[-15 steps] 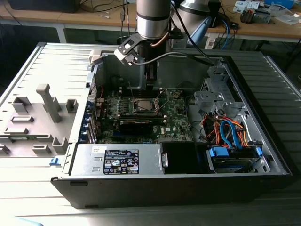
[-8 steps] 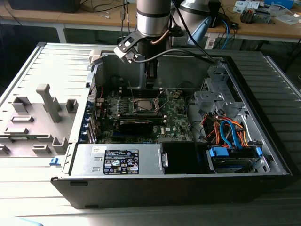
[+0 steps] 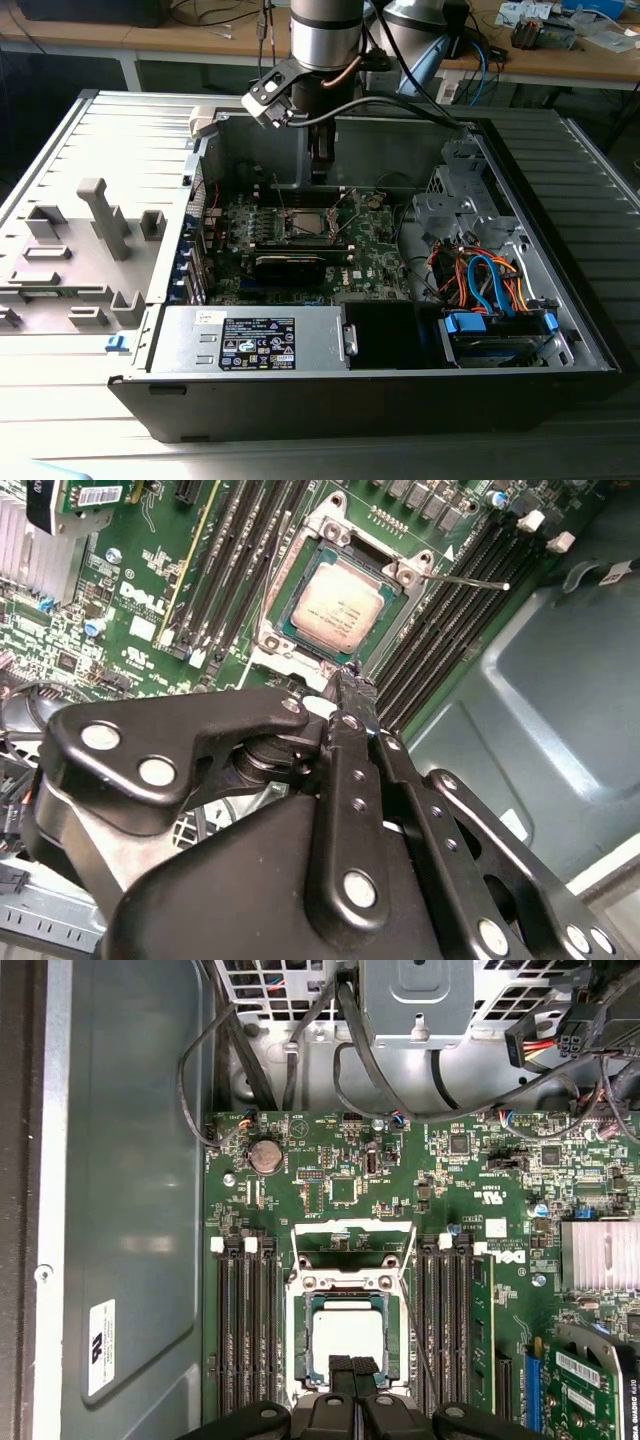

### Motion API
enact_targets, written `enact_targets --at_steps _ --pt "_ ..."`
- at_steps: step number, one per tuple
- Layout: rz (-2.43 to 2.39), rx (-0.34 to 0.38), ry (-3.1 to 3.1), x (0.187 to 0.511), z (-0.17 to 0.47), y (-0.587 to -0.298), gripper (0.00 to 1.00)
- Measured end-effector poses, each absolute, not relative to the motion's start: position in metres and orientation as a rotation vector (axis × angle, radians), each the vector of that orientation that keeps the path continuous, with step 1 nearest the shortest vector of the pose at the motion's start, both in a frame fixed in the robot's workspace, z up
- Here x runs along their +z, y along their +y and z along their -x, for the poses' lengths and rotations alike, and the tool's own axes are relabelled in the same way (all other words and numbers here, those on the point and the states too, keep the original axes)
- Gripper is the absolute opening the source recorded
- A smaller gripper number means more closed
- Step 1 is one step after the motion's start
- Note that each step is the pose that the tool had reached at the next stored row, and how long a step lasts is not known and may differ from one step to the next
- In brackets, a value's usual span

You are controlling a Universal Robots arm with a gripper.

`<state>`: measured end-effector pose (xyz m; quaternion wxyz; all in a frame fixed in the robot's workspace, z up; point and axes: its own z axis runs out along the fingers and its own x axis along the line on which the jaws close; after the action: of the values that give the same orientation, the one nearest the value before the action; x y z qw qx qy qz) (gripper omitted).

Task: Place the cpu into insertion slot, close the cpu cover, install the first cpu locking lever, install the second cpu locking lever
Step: 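Place the cpu into insertion slot, then close the cpu cover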

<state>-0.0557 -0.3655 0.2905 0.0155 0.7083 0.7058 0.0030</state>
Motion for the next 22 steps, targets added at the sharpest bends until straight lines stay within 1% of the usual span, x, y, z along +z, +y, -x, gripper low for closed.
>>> enact_targets --at_steps 5,16,22 --pt "-2.204 0.010 2.196 0.2953 0.0557 -0.3655 0.11" --pt "-2.204 0.011 2.196 0.2954 0.0557 -0.3657 0.11" --pt "-2.205 0.009 2.197 0.2954 0.0492 -0.3713 0.11"
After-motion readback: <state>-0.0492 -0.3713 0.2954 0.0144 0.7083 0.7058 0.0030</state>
